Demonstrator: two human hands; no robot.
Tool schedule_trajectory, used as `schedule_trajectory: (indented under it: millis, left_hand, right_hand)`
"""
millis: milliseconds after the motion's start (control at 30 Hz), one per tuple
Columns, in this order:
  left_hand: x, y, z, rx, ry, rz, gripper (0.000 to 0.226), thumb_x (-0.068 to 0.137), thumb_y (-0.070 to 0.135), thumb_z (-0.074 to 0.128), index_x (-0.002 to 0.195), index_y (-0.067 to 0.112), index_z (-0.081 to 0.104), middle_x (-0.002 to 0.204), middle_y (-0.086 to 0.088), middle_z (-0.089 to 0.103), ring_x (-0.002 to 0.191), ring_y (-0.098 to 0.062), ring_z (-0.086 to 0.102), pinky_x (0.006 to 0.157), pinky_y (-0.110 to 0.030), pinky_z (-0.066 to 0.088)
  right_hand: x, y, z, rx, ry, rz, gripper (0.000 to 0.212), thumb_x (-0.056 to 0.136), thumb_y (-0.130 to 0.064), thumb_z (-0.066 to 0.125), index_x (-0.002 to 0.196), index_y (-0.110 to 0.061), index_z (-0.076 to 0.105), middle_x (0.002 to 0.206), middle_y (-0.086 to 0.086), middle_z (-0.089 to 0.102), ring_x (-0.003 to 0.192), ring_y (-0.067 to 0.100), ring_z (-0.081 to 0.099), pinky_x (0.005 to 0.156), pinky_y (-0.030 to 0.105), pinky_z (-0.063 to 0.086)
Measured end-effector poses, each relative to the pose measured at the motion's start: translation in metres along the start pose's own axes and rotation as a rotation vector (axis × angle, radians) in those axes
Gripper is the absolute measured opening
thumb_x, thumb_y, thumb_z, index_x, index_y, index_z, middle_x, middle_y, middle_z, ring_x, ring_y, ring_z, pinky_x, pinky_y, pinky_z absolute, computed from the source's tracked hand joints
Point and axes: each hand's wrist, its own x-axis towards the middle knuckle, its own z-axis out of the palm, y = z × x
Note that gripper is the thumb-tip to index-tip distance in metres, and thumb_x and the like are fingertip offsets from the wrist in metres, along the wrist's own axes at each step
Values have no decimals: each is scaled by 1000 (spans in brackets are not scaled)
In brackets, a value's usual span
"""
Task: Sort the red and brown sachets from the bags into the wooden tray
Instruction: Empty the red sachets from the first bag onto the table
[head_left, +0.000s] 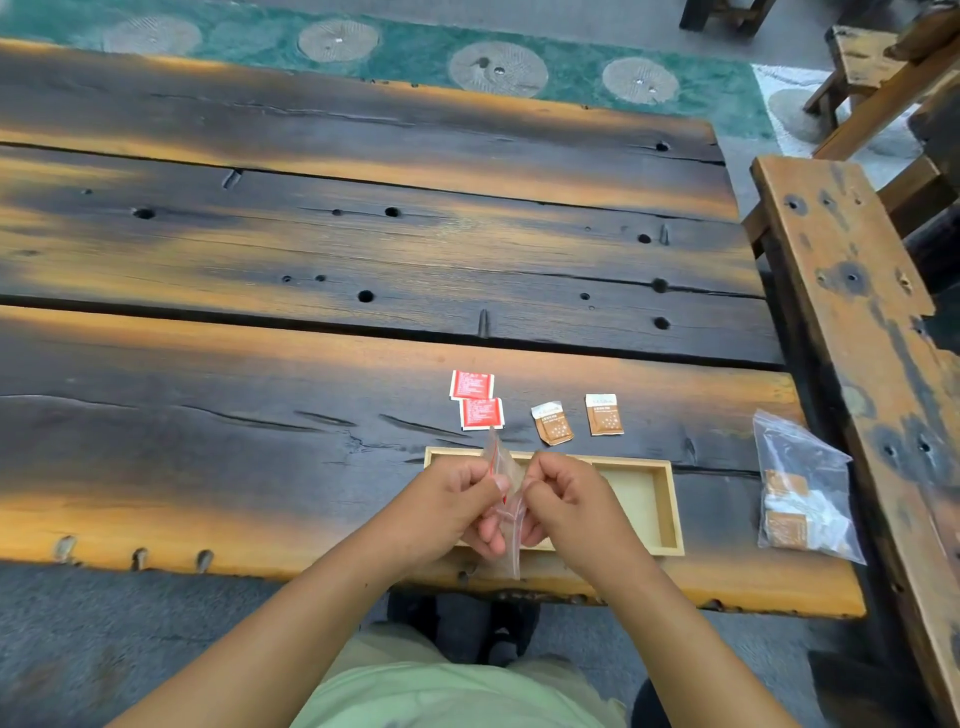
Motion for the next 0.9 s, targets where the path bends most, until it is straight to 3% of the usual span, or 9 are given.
schedule_trajectory:
  millis: [67, 133, 300, 400, 533, 633, 700, 800, 900]
  left_hand:
    - [-1, 3, -5, 44, 32, -12, 34, 103, 15, 48, 77, -7, 56, 51, -7, 57, 53, -21, 62, 59, -31, 57]
    - [-4, 6, -11, 126, 82, -31, 38, 101, 15, 51, 64, 5, 50, 47, -6, 55, 50, -24, 61, 53, -27, 54]
    - [-13, 14, -29, 339, 39, -71, 38, 98, 19, 57, 62, 13, 46, 49, -7, 60, 50, -20, 63, 59, -26, 52]
    - [-19, 22, -40, 471, -13, -77, 33, 96, 21, 62, 67, 11, 50, 57, -12, 65, 49, -12, 63, 59, -25, 52]
    - [-18, 31, -51, 782, -53, -66, 34, 94, 31, 63, 67, 15, 51, 60, -3, 72, 50, -6, 57, 60, -28, 45]
    - [-15, 34, -56, 889, 29, -17, 34, 94, 39, 61, 72, 14, 56, 64, 3, 74, 43, -1, 45, 53, -27, 39]
    - [-14, 30, -61, 821, 41, -21, 26, 94, 40, 61, 81, 18, 59, 68, 3, 74, 53, -3, 56, 62, -32, 47]
    - [-16, 20, -71, 604, -5, -39, 17, 90, 41, 66, 101, 31, 58, 88, 4, 72, 83, -11, 69, 88, -43, 54]
    - [-20, 16, -84, 587, -65, -83, 62, 81, 39, 78, 133, 41, 44, 126, 15, 58, 113, -6, 61, 100, -32, 49]
  right_hand:
    - [4, -1, -7, -42, 64, 2, 16, 89, -2, 50, 74, 3, 52, 68, 16, 71, 56, 16, 68, 61, 41, 60]
    - [6, -2, -15, -145, 98, 1, 13, 84, -7, 53, 73, 0, 54, 73, 16, 72, 59, 15, 70, 66, 44, 60]
    - [7, -7, -38, -438, 185, -55, 15, 78, -15, 54, 65, -8, 51, 65, 15, 67, 63, 30, 65, 54, 40, 50]
    - [8, -8, -50, -495, 175, -76, 16, 80, -17, 53, 65, -11, 51, 62, 13, 63, 54, 23, 53, 53, 34, 39]
    - [8, -9, -49, -662, 102, -120, 17, 83, -18, 52, 67, -17, 53, 64, 3, 62, 60, 19, 56, 56, 43, 49]
    - [5, -13, -42, -636, 105, -141, 21, 86, -16, 52, 64, -20, 52, 83, -7, 69, 69, 15, 65, 66, 47, 56]
    - [4, -15, -37, -506, 100, -79, 23, 84, -13, 52, 61, -16, 50, 92, -10, 72, 65, 14, 70, 67, 45, 60]
    - [3, -19, -29, -388, 80, -21, 25, 84, -11, 54, 60, -13, 49, 89, -4, 75, 65, 15, 72, 64, 42, 63]
    - [2, -29, -22, -266, 106, 12, 28, 85, -8, 54, 58, -13, 48, 91, 2, 76, 65, 15, 74, 64, 40, 63]
